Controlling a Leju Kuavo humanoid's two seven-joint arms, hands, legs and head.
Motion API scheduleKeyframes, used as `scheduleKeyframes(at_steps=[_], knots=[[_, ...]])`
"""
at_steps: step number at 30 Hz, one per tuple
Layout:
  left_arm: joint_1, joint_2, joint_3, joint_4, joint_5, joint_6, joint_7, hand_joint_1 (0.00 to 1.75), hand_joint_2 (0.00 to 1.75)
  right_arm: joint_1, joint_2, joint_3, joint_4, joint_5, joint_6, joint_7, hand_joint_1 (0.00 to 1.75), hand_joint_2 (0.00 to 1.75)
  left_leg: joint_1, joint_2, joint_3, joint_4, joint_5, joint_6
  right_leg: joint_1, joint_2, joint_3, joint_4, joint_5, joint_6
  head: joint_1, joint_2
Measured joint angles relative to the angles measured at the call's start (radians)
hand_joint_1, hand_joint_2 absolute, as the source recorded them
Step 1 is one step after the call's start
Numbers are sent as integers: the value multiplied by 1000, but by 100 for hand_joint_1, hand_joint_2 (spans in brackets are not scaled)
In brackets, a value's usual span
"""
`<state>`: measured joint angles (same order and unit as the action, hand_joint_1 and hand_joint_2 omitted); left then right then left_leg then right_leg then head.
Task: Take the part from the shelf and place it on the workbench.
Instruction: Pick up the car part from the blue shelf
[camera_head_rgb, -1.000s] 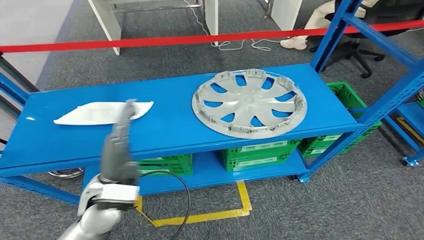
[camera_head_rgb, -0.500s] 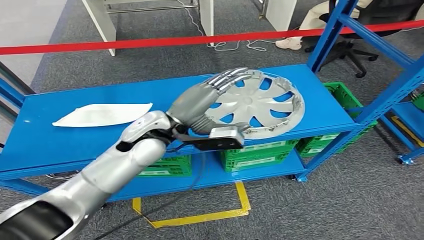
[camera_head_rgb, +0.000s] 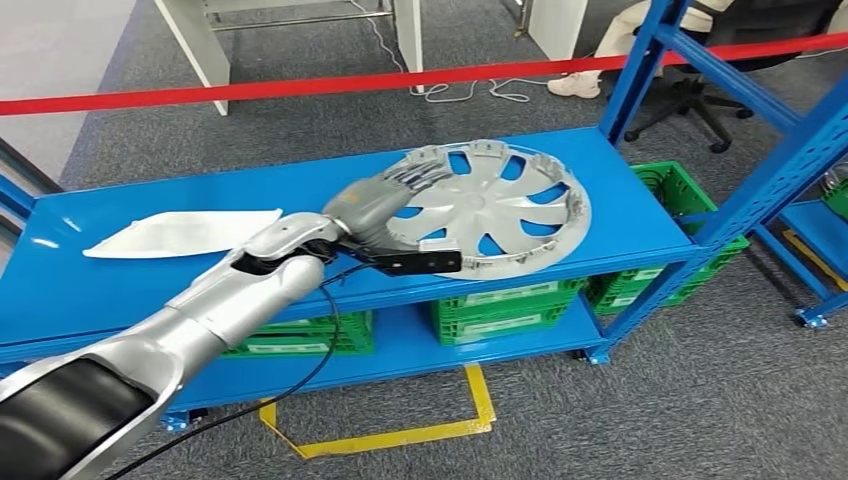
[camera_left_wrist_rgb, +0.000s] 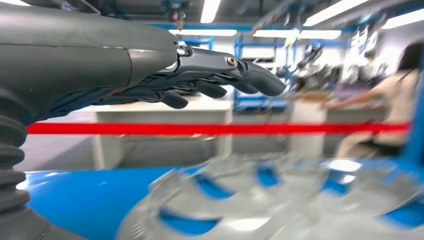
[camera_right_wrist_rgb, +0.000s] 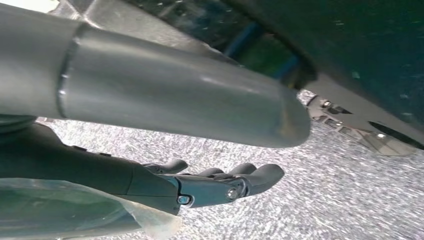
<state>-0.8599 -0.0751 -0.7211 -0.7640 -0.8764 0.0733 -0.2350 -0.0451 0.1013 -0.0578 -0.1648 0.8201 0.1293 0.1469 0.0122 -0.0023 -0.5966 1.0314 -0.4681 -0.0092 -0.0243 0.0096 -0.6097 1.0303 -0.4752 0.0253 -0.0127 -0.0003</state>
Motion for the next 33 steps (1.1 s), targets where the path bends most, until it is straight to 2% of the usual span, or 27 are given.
scheduleKeyframes(at_steps=[2, 4, 5, 6, 7, 9, 10, 11, 13, 15, 16, 18, 20, 21, 22, 23, 24, 25, 26, 27, 29, 31, 33], knots=[[-5, 12, 1, 32, -2, 2, 2, 0, 175, 1, -1, 0, 0, 0, 0, 0, 0, 0, 1, 1, -33, 75, -44, -7, 0, -1, 2, 0, 0, -11, -1, 0], [-8, 20, 1, 55, -2, 3, 2, 0, 175, 1, -1, 0, 0, 0, 0, 0, 0, 0, 1, 0, -95, 206, -106, -8, 3, -3, 4, 0, -3, -17, -2, 0], [-9, 22, 1, 66, -2, 3, 2, 0, 175, 1, -1, 0, 0, 0, 0, 0, 0, 0, 0, 0, -121, 259, -122, -7, 6, -2, 4, 0, -4, -19, -2, 0], [-8, 24, 1, 75, -2, 3, 2, 0, 175, 1, -2, 0, 0, 0, 0, 1, 0, 0, -1, 0, -134, 282, -120, -3, 9, -2, 6, 0, -6, -22, -2, 0], [-9, 26, 1, 82, -2, 3, 2, 0, 175, 1, -2, 0, 0, 0, 0, 1, 0, 0, -3, 0, -130, 266, -97, 4, 12, -1, 9, 0, -7, -24, -2, 0], [-13, 27, 1, 90, -2, 3, 2, 0, 175, 2, -2, 0, 0, 0, 0, 1, 0, 0, -11, 0, -84, 149, -20, 25, 17, 1, 16, -1, -12, -27, -2, 0], [-16, 28, 1, 94, -2, 3, 2, 0, 175, 1, -1, 0, 0, 0, 0, 1, 0, 0, -16, 0, -60, 89, 10, 36, 20, 1, 18, -1, -14, -27, 0, 0], [-19, 29, 1, 96, -2, 3, 2, 0, 175, 0, -1, 0, 0, 0, 0, 1, 0, 0, -21, 0, -41, 44, 26, 44, 21, 0, 18, -1, -15, -26, 2, 0], [-23, 30, 1, 102, -2, 3, 2, 0, 175, -1, 0, 0, 0, 0, 0, 1, 0, 0, -26, 0, -28, 10, 25, 48, 22, -2, 15, -2, -15, -20, 4, 0], [-25, 31, 1, 105, -2, 0, 6, 0, 175, -1, 0, 0, 0, 1, 2, 1, 0, 0, -21, 0, -19, -10, 24, 44, 22, -4, 11, -3, -19, -9, 2, 0], [-26, 33, 3, 109, -2, -3, 11, 0, 175, 0, -1, 0, 0, 1, 2, 0, 0, 0, -17, 1, -14, -19, 27, 43, 23, -5, 4, 10, -30, -4, 4, 0], [-29, 41, 6, 122, -2, -15, 23, 0, 175, 0, -2, 0, 0, 3, 3, -1, 0, 0, -12, 2, -7, -29, 31, 42, 21, -5, -38, 95, -77, 5, 9, 0], [-26, 58, 10, 145, -6, -20, 34, 0, 175, 1, -3, 0, 0, 4, 3, -3, 0, 0, -11, 2, -7, -29, 31, 43, 16, -6, -104, 224, -124, 13, 12, 0], [-22, 69, 13, 157, -9, -15, 40, 0, 175, 2, -3, 0, 0, 4, 2, -4, 0, 0, -11, 2, -7, -29, 30, 43, 14, -6, -124, 257, -126, 16, 12, 0], [-18, 80, 18, 170, -12, -4, 48, 0, 175, 4, -4, 0, 0, 5, 1, -5, 0, 0, -11, 2, -7, -28, 29, 42, 13, -7, -128, 258, -112, 19, 12, 0], [-16, 91, 26, 181, -13, 10, 56, 0, 175, 6, -5, -1, 0, 5, -2, -6, 0, 0, -10, 2, -7, -26, 28, 40, 11, -8, -110, 215, -79, 20, 12, 0], [-14, 100, 38, 190, -10, 27, 63, 0, 175, 7, -5, -1, 0, 6, -4, -7, 0, 0, -9, 1, -7, -23, 25, 36, 9, -9, -79, 145, -42, 21, 12, 0], [-12, 109, 53, 197, -4, 44, 71, 0, 175, 8, -6, -1, 0, 6, -7, -7, 0, 0, -10, -1, -8, -18, 21, 32, 9, -9, -44, 81, -18, 20, 13, 0], [-10, 118, 72, 203, 4, 63, 78, 0, 175, 7, -6, -1, 0, 6, -8, -8, 0, 0, -12, -2, -11, -13, 19, 26, 8, -8, -18, 31, -3, 17, 13, 0], [-5, 126, 92, 208, 11, 83, 86, 0, 175, 7, -6, -2, 0, 6, -10, -8, 0, 0, -14, -2, -14, -9, 18, 21, 9, -7, -3, 5, -2, 13, 12, 0], [9, 141, 137, 216, 17, 131, 109, 0, 175, 9, -6, -6, 0, 6, -12, -6, 0, 0, -14, -3, -16, -8, 20, 13, 11, -3, 1, 0, -6, 0, 11, 0], [20, 152, 179, 220, 9, 177, 138, 0, 87, 11, -6, -10, 0, 6, -15, -3, 0, 0, -11, -2, -20, 2, 8, 3, 9, -3, 3, -4, -2, -12, 9, 0], [25, 161, 220, 223, -6, 212, 167, 0, 0, 10, -6, -16, 0, 6, -17, 0, 0, 0, -9, -2, -51, 79, -40, -7, 6, -5, 6, -9, 1, -23, 8, 0]])
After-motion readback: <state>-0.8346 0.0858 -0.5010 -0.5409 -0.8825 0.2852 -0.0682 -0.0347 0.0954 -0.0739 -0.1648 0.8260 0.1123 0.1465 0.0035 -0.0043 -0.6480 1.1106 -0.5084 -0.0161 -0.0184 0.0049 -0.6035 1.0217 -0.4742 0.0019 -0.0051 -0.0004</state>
